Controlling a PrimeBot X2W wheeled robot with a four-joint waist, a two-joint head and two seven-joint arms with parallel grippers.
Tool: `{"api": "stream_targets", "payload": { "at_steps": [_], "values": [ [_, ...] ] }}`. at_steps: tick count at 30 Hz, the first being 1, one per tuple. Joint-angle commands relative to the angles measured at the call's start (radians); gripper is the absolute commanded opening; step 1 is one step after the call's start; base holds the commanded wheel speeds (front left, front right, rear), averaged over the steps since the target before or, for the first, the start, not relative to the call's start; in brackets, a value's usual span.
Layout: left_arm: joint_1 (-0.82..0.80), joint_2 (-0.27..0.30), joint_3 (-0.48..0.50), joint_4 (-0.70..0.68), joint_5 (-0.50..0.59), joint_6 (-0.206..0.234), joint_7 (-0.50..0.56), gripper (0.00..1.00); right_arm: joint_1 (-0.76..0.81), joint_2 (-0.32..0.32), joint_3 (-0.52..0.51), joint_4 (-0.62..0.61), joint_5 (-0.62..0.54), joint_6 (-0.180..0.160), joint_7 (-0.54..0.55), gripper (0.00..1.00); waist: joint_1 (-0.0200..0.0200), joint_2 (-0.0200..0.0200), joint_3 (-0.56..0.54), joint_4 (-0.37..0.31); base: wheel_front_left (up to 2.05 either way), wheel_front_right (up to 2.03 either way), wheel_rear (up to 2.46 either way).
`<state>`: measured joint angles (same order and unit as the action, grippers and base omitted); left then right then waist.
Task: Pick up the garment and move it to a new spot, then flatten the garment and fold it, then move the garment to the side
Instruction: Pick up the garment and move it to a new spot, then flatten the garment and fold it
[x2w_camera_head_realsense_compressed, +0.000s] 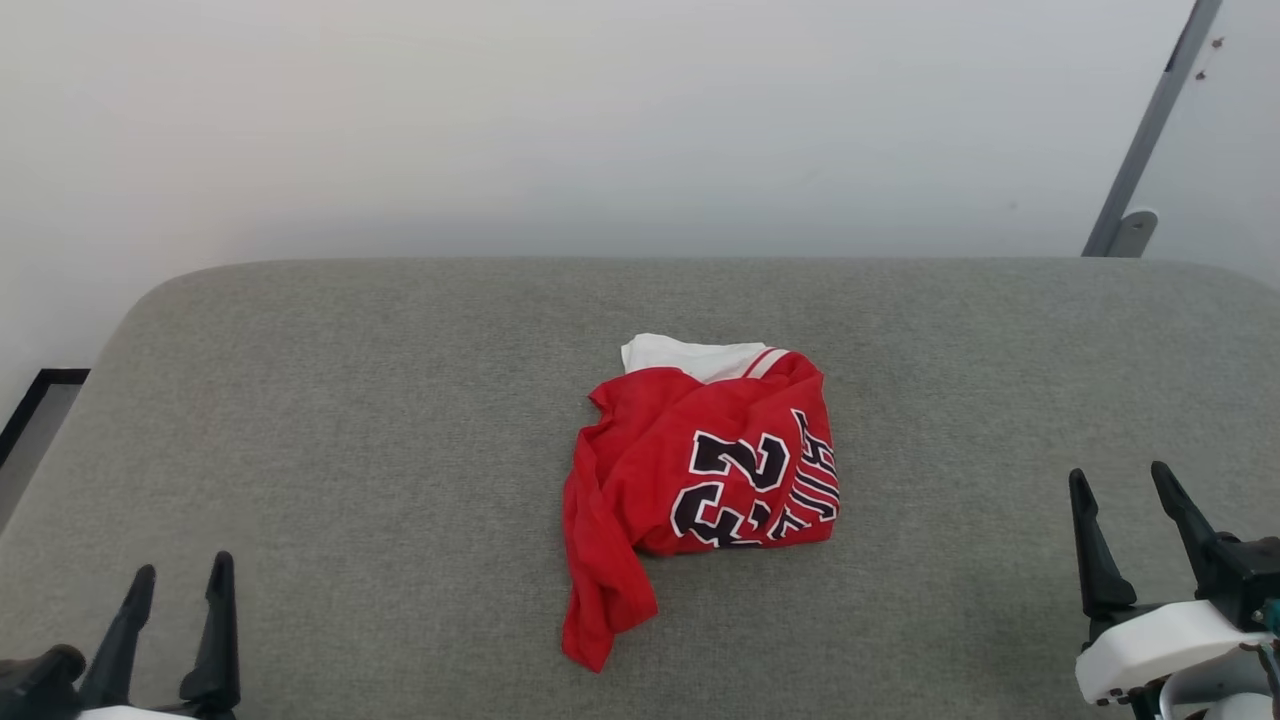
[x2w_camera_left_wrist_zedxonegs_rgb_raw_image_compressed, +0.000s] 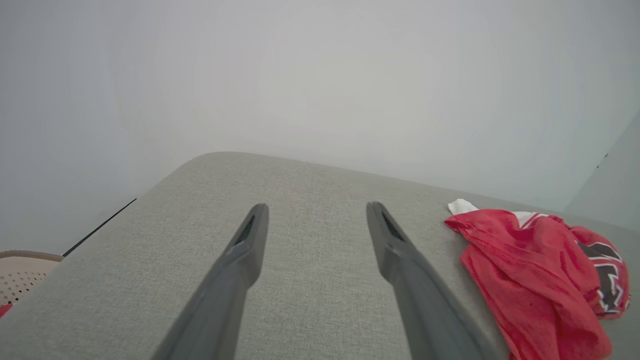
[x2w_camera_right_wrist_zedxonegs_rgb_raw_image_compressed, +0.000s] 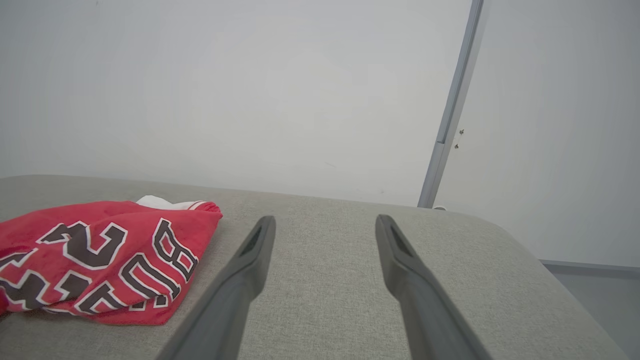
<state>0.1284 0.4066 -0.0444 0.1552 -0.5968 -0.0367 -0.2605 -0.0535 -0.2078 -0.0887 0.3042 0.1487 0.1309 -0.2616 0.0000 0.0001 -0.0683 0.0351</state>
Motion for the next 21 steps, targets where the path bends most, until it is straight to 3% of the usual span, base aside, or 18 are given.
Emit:
{"api": "stream_targets", "payload": {
  "at_steps": [1,11,21],
  "values": [
    [0.011,-0.007,0.019,0.006,0.017,-0.016,-0.007,1.0,0.006,0.007,0.0,-0.006,-0.005,0.0,-0.005,1.0,0.0,-0.0001,-0.001,0.006,0.0,0.0,0.0],
    [-0.001,-0.037,0.036,0.039,0.055,-0.063,-0.007,1.0,0.022,0.015,-0.002,-0.023,-0.01,0.0,-0.004,1.0,0.0,-0.0001,-0.006,0.024,0.0,0.0,0.0],
    [-0.021,-0.041,0.027,0.049,0.066,-0.081,-0.007,1.0,0.027,0.016,0.004,-0.03,-0.006,0.0,-0.004,1.0,0.0,-0.0001,-0.003,0.028,0.0,0.0,0.0]
  ]
}}
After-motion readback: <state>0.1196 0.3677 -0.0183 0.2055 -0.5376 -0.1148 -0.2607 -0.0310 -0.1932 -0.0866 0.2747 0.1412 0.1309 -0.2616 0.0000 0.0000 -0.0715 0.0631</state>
